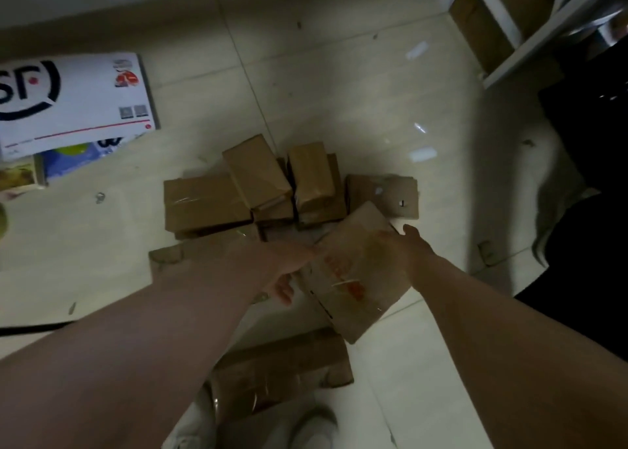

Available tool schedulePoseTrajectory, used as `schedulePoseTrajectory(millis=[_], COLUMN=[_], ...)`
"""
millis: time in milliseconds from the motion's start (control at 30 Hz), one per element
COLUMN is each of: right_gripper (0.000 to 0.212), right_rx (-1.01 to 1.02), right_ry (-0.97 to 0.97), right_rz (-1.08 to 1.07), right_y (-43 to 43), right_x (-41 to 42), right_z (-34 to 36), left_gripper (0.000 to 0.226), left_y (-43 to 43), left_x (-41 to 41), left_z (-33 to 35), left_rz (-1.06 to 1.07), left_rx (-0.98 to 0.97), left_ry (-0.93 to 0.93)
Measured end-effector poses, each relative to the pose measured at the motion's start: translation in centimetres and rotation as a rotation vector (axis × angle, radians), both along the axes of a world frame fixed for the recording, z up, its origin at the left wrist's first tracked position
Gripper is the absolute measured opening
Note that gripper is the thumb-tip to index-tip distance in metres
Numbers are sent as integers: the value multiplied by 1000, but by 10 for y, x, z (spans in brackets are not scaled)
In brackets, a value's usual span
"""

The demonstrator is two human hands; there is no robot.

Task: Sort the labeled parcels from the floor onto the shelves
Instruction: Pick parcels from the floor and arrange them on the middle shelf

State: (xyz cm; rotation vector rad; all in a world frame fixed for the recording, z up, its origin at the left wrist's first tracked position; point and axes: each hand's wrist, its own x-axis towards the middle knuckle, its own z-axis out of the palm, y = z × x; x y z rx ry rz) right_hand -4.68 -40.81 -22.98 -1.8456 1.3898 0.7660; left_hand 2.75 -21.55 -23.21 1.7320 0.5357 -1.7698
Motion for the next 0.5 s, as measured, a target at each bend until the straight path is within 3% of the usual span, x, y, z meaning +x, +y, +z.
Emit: schedulePoseTrajectory(millis=[133, 233, 367, 500], right_gripper=[64, 79, 101, 111], right_rx=[-17, -13, -37, -65], right_ry=[26, 11, -53, -197], right_rz=[33, -58, -177, -204], right_y=[4, 8, 12, 15], right_x=[-2, -3, 5, 15], right_z=[-7, 25, 108, 218], left_gripper=[43, 49, 31, 26], left_y=[-8, -6, -1, 8], left_x=[-2, 6, 13, 19], left_z=[3, 35, 115, 211], left_rz=[150, 246, 335, 471], left_rx=[-10, 67, 127, 70], left_ry=[9, -48, -77, -103])
